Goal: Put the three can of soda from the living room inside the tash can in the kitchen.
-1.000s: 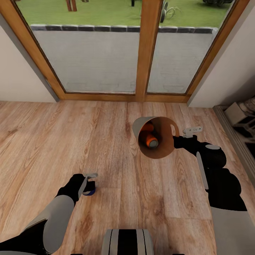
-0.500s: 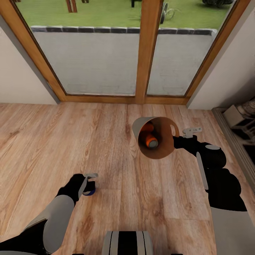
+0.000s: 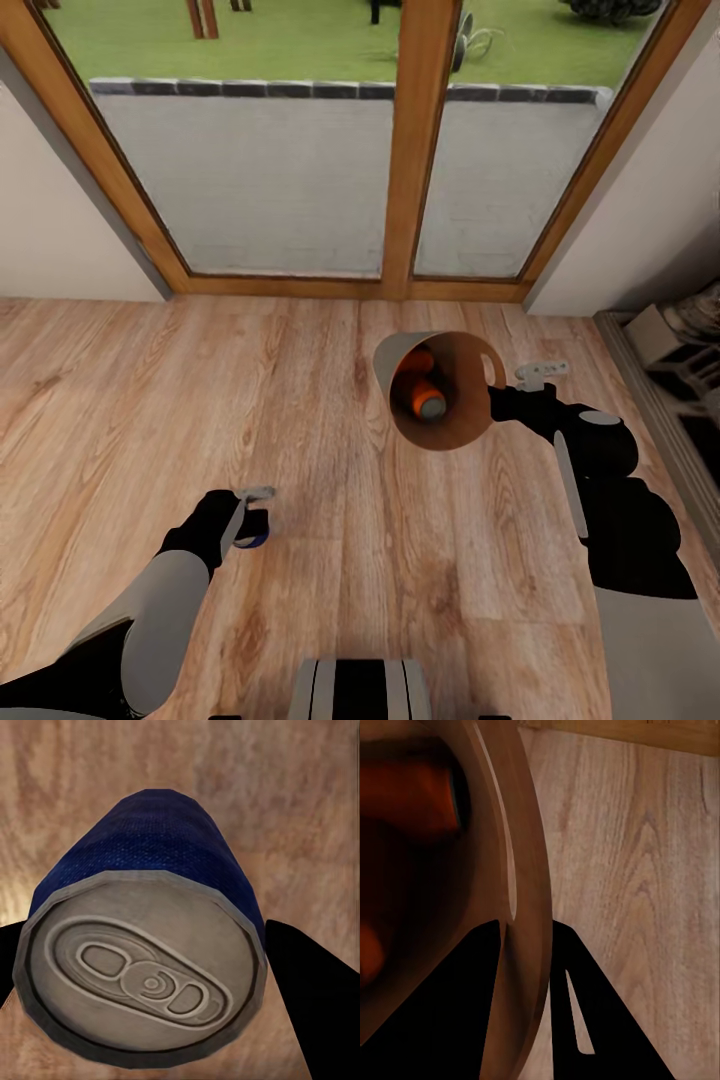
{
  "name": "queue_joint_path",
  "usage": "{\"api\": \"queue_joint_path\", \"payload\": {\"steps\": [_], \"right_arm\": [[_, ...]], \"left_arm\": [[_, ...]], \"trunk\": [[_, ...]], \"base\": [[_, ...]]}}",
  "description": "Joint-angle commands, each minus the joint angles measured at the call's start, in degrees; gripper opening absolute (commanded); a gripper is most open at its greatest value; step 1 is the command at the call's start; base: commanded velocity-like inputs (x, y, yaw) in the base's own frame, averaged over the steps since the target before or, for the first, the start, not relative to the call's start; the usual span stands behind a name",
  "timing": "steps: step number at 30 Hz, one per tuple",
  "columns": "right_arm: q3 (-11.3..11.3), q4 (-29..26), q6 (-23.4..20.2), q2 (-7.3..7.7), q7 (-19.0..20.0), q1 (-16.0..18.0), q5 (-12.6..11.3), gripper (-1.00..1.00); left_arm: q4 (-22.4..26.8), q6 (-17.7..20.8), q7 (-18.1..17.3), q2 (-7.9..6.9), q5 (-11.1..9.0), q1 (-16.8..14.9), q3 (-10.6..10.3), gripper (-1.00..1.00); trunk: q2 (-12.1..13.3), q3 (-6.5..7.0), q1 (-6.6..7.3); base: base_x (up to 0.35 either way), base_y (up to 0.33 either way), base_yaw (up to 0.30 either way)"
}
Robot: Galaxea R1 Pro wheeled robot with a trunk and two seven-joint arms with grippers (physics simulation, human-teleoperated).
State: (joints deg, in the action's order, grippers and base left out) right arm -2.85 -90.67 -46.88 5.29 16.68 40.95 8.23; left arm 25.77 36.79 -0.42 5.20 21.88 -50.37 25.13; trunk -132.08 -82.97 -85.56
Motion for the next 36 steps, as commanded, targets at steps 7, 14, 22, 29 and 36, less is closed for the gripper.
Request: {"api": "queue_joint_path", "payload": {"steps": [7, 14, 22, 29, 36], "right_arm": [[-0.1, 0.1, 0.3, -0.07, 0.0, -1.3, -0.9, -1.0], [-0.1, 0.6, 0.5, -0.15, -0.5, -3.5, -1.0, -1.0], [-0.1, 1.2, 0.6, -0.19, -0.6, -5.4, -1.1, -1.0], [-0.2, 2.0, 1.0, -0.15, -0.6, -6.0, -1.0, -1.0], [-0.2, 2.2, 1.6, -0.07, -0.6, -7.4, -1.0, -1.0]], "left_arm": [[0.3, -1.4, -0.6, -0.19, 0.0, 0.0, 0.0, -1.0], [0.5, -3.1, -1.3, -0.41, -0.1, 0.0, 0.0, -1.0], [9.3, -2.6, -5.0, -0.22, -0.1, 0.6, 0.0, -1.0], [16.7, 0.4, -8.8, -0.17, -0.1, 0.9, -0.1, -1.0], [23.0, 4.4, -12.4, -0.19, 0.0, 2.1, -0.2, -1.0]], "trunk": [[2.8, 1.27, 1.55], [5.6, 2.52, 3.08], [8.8, 3.96, 4.84], [11.6, 5.21, 6.38], [14.5, 6.47, 7.92]], "base": [[0.0, 0.0, 0.0], [0.0, 0.0, 0.0], [0.0, 0.0, 0.0], [0.0, 0.0, 0.0], [0.0, 0.0, 0.0]]}}
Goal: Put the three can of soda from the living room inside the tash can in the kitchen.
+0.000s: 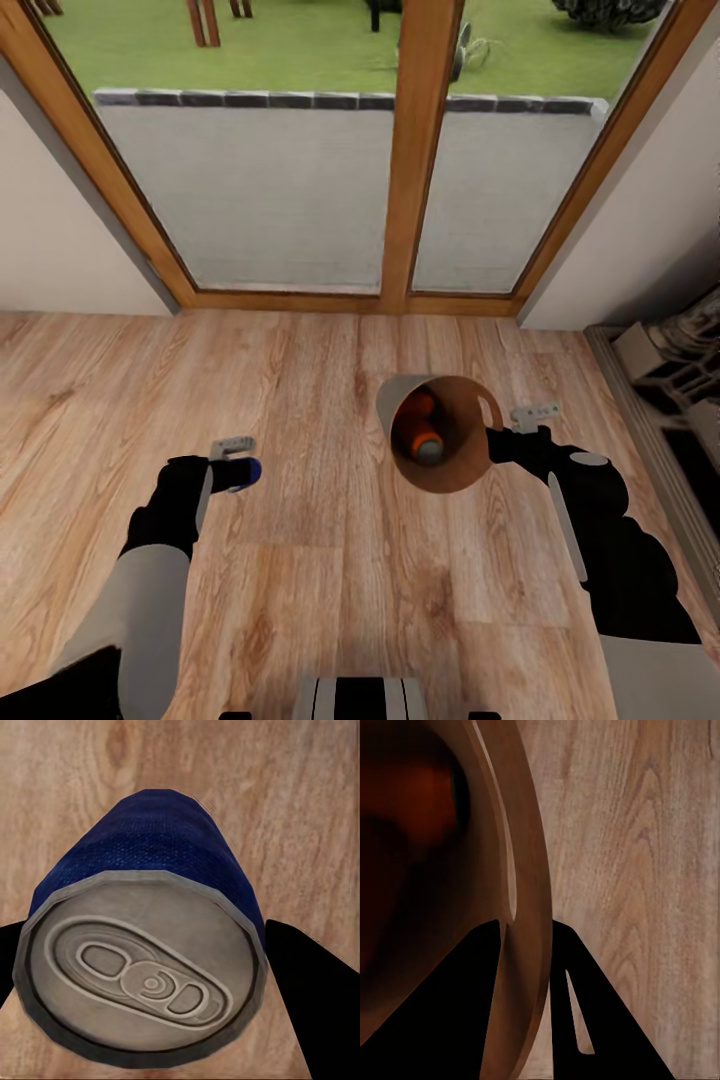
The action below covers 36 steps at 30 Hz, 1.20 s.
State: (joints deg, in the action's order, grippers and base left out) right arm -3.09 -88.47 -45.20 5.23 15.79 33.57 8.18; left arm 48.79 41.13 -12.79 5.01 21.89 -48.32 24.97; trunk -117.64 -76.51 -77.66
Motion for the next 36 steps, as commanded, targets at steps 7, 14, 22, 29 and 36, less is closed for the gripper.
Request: {"api": "queue_joint_path", "payload": {"steps": [7, 14, 22, 29, 36], "right_arm": [[0.1, 0.0, 0.0, -0.17, 0.3, -2.4, -1.0, -1.0], [0.2, -0.1, 0.0, -0.45, 0.3, -3.3, -1.1, -1.0], [0.2, -0.1, -0.1, -0.44, 0.3, -4.5, -1.0, -1.0], [0.1, -0.1, -0.1, -0.33, 0.4, -4.8, -1.0, -1.0], [0.1, -0.1, -0.1, -0.32, 0.5, -5.1, -1.0, -1.0]], "left_arm": [[1.4, 5.5, -0.4, -0.18, 0.1, 0.3, -0.1, -1.0], [11.0, 18.9, -0.6, -0.3, 0.3, 0.2, -3.8, -1.0], [12.3, 18.9, -5.7, -0.42, 0.4, -0.2, -8.0, -1.0], [7.0, 18.9, -22.5, -2.52, 0.7, -0.9, -8.9, -1.0], [6.6, 18.9, -40.9, -9.37, 0.8, -1.9, -14.3, -1.0]], "trunk": [[2.8, 1.27, 1.55], [5.6, 2.53, 3.08], [8.8, 3.96, 4.84], [11.6, 5.22, 6.38], [14.5, 6.48, 7.92]], "base": [[0.0, 0.0, 0.0], [0.0, 0.0, 0.0], [0.0, 0.0, 0.0], [0.0, 0.0, 0.0], [0.0, 0.0, 0.0]]}}
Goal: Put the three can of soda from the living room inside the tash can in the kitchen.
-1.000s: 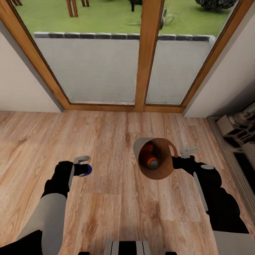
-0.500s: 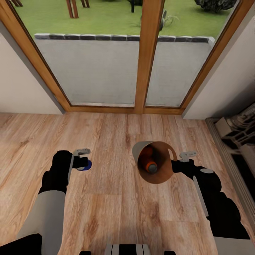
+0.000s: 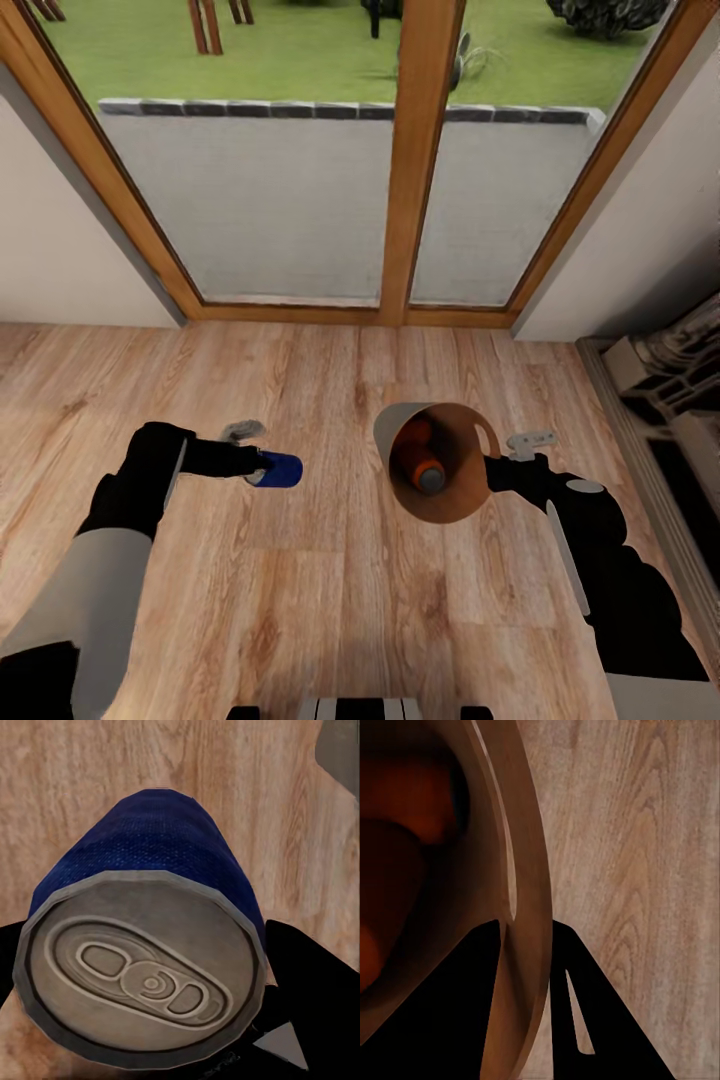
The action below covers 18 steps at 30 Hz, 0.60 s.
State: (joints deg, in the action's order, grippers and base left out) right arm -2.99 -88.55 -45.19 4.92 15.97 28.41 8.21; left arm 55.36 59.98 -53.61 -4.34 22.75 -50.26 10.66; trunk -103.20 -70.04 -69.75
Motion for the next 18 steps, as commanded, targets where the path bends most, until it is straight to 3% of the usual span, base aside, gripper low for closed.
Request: {"api": "queue_joint_path", "payload": {"steps": [1, 3, 4, 9, 11, 18], "right_arm": [[0.0, 0.0, -0.1, -0.01, 0.3, 0.0, -1.0, -1.0], [0.1, 0.0, -0.2, 0.0, 0.3, 0.0, -1.0, -1.0], [0.1, 0.0, -0.2, 0.04, 0.3, 0.0, -1.0, -1.0], [0.0, 0.0, -0.2, 0.08, 0.3, 0.0, -1.0, -1.0], [0.0, 0.0, -0.2, 0.07, 0.3, -0.3, -1.0, -1.0], [0.1, 0.2, -0.3, -0.05, 0.3, -0.6, -1.0, -1.0]], "left_arm": [[0.0, 0.0, -2.4, -0.97, -0.1, -0.4, -0.7, -1.0], [-0.1, 0.0, -4.8, -1.7, -0.1, -1.0, -1.2, -1.0], [-0.1, 0.0, -8.4, -2.49, -0.1, -1.9, -1.6, -1.0], [-0.1, 0.0, -18.1, -4.5, -0.2, -3.5, -1.9, -1.0], [-0.2, 0.0, -24.0, -5.76, -0.1, -4.3, -1.9, -1.0], [0.0, 0.0, -36.4, -7.28, -0.1, -5.0, -2.0, -1.0]], "trunk": [[0.4, 0.19, 0.23], [1.2, 0.55, 0.67], [1.6, 0.73, 0.89], [3.6, 1.63, 1.99], [4.4, 1.98, 2.42], [7.2, 3.24, 3.96]], "base": [[0.0, 0.0, 0.0], [0.0, 0.0, 0.0], [0.0, 0.0, 0.0], [0.0, 0.0, 0.0], [0.0, 0.0, 0.0], [0.0, 0.0, 0.0]]}}
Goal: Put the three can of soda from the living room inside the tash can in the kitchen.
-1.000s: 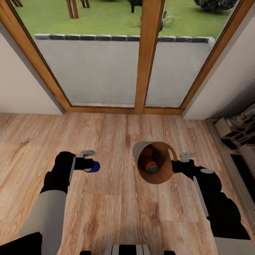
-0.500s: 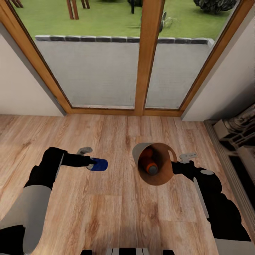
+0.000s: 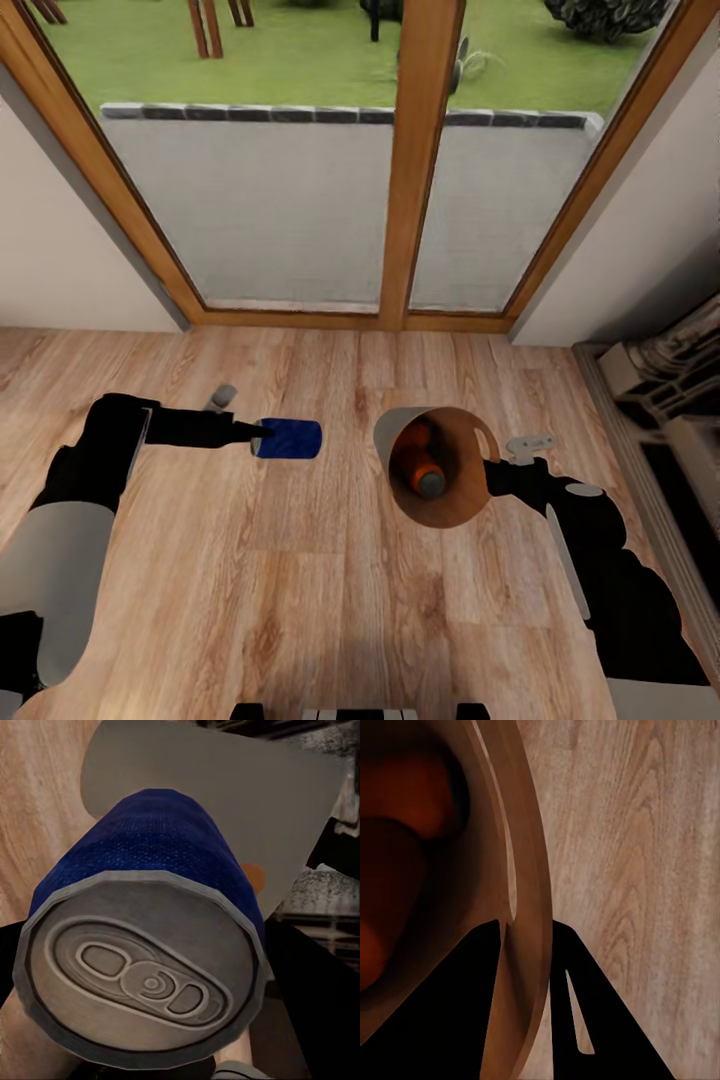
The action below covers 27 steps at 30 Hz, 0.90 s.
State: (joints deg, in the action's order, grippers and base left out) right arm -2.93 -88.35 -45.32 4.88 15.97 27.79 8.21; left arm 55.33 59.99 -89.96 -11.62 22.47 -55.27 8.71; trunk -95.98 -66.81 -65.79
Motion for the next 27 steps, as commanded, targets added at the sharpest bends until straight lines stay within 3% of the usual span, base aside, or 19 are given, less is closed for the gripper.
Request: {"api": "queue_joint_path", "payload": {"steps": [1, 9, 13, 16, 18, 19, 22, 27], "right_arm": [[0.0, 0.1, -0.1, -0.02, 0.3, 0.0, -1.0, -1.0], [0.0, 5.0, -0.8, 0.02, -0.3, 0.1, -1.0, -1.0], [3.7, 10.3, -1.0, -0.04, -4.8, 0.4, -1.0, -1.0], [4.8, 12.3, -1.0, -0.09, -6.2, 0.7, -1.1, -1.0], [6.4, 13.7, -1.1, -0.16, -6.8, 0.9, -1.1, -1.0], [6.8, 14.3, -1.1, -0.19, -6.9, 1.1, -1.1, -1.0], [7.3, 15.9, -1.2, -0.51, -7.1, 2.4, -1.1, -1.0], [8.9, 18.2, -1.2, -1.16, -7.2, 4.4, -1.0, -1.0]], "left_arm": [[0.0, 0.0, 0.0, -0.06, 0.1, -0.1, 0.0, -1.0], [0.1, 0.0, 0.0, -0.16, -0.3, -1.0, -0.1, -1.0], [0.6, 0.0, 0.0, 0.44, -3.0, -1.0, -0.5, -1.0], [0.9, 0.0, 0.0, 0.69, -7.1, -1.1, -4.0, -1.0], [2.7, 0.0, 0.0, 0.84, -12.8, -1.0, -10.9, -1.0], [3.6, 0.0, 0.0, 0.88, -13.8, -1.0, -12.1, -1.0], [4.9, 0.0, 0.0, 1.91, -15.1, -1.0, -13.7, -1.0], [5.3, 0.0, 0.0, 3.89, -15.2, -1.0, -14.9, -1.0]], "trunk": [[0.4, 0.19, 0.23], [3.6, 1.62, 1.98], [5.2, 2.34, 2.86], [6.4, 2.88, 3.52], [7.2, 3.24, 3.96], [7.6, 3.42, 4.18], [8.8, 3.96, 4.84], [10.8, 4.86, 5.94]], "base": [[0.0, 0.0, 0.0], [0.0, 0.0, 0.0], [0.0, 0.0, 0.0], [0.0, 0.0, 0.0], [0.0, 0.0, 0.0], [0.0, 0.0, 0.0], [0.0, 0.0, 0.0], [0.0, 0.0, 0.0]]}}
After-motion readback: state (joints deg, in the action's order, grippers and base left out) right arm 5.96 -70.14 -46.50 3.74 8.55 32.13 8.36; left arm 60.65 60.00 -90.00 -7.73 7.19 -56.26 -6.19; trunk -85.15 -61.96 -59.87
